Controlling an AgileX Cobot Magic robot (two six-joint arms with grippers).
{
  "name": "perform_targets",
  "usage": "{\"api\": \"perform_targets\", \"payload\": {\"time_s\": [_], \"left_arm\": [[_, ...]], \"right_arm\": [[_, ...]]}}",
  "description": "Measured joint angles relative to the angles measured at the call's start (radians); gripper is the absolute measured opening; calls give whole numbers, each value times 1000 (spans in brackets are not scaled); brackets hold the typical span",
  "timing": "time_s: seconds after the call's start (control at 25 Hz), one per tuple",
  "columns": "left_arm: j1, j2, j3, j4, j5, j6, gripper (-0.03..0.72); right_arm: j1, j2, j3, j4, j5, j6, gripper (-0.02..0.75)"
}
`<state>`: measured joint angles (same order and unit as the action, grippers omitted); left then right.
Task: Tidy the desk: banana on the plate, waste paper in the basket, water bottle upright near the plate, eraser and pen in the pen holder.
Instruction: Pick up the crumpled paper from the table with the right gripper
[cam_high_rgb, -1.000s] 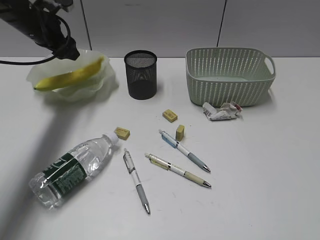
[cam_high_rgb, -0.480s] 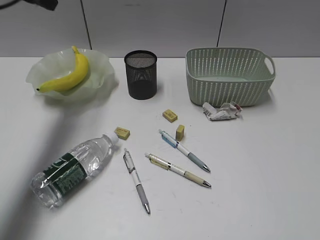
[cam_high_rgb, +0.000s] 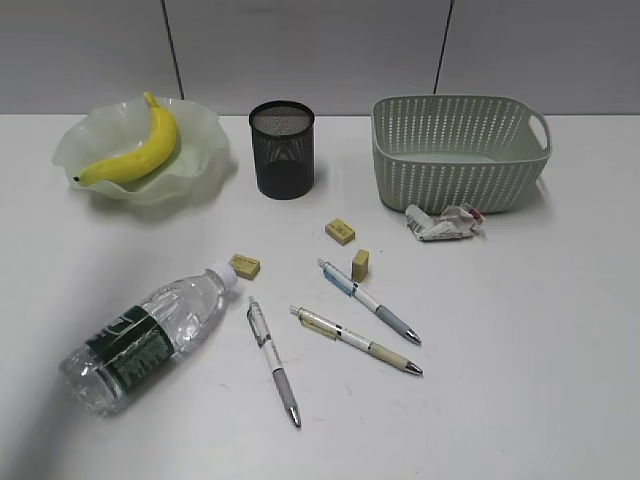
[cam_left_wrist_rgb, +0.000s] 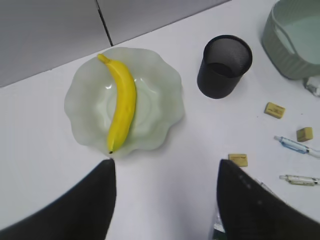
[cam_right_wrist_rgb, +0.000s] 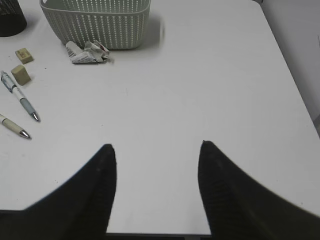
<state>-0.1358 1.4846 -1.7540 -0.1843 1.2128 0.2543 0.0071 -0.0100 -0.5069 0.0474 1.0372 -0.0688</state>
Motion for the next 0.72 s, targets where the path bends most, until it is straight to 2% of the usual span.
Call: {"api": "perform_targets", "payload": {"time_s": [0.16, 0.36, 0.52, 0.72], "left_arm": [[0, -98, 43, 8, 2, -37, 475], [0, -249, 201, 34, 3, -78, 473], [0, -407, 408, 37, 3, -87, 472], [0, -671, 683, 38, -16, -103, 464]], "right_arm": [[0, 0, 0, 9, 0, 0, 424], [0, 0, 0, 44, 0, 0, 424], [0, 38, -8, 100, -16, 0, 417], [0, 167, -22, 192, -136, -53, 398]]}}
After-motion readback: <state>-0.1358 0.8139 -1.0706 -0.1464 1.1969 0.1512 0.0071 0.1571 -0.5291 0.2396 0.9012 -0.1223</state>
